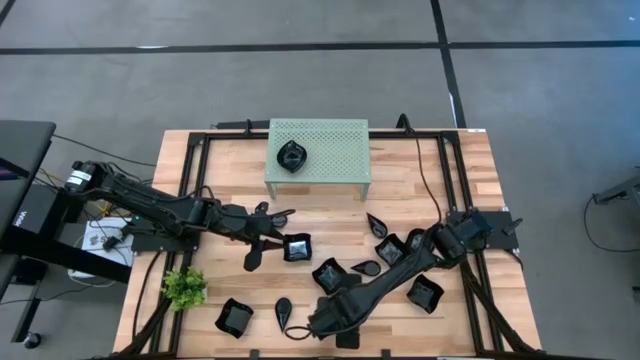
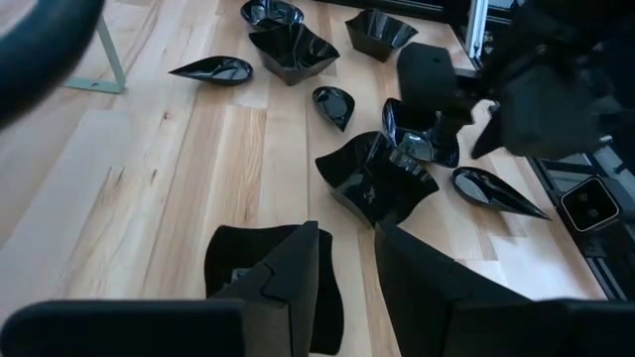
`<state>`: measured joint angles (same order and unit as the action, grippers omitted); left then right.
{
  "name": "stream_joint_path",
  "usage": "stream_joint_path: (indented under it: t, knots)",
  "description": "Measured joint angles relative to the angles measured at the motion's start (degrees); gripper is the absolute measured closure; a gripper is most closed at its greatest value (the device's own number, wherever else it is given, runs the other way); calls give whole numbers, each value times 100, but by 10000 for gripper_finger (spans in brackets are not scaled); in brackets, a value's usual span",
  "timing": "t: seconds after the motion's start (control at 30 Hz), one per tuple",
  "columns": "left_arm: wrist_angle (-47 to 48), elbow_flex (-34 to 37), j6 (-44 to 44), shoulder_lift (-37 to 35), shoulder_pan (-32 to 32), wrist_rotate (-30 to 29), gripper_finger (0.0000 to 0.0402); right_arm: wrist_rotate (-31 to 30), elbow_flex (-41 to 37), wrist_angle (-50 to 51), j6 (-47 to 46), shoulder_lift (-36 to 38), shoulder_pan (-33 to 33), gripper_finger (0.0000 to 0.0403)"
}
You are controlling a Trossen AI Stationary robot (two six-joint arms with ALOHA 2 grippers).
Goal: Pick & Place Mini shaped plates
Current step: Stack the leaf-shaped plate on top of the other leaf-shaped plate on the shelf
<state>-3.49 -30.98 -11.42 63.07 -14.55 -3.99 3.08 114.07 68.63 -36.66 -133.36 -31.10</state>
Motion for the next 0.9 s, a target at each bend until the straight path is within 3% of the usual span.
stream_joint_path:
  t: [0.27, 0.53, 0.9]
  knots:
    - [-34, 0, 0, 0, 2, 0, 298, -12, -335, -16, -88, -11, 1, 273]
    - [-48, 0, 0, 0, 2, 0, 298, -11, -355, -7, 285, 18, 33, 393]
    - [-87, 0, -445, -65, -4, 0, 298, -56, -366, 373, 743, 918, 77, 398]
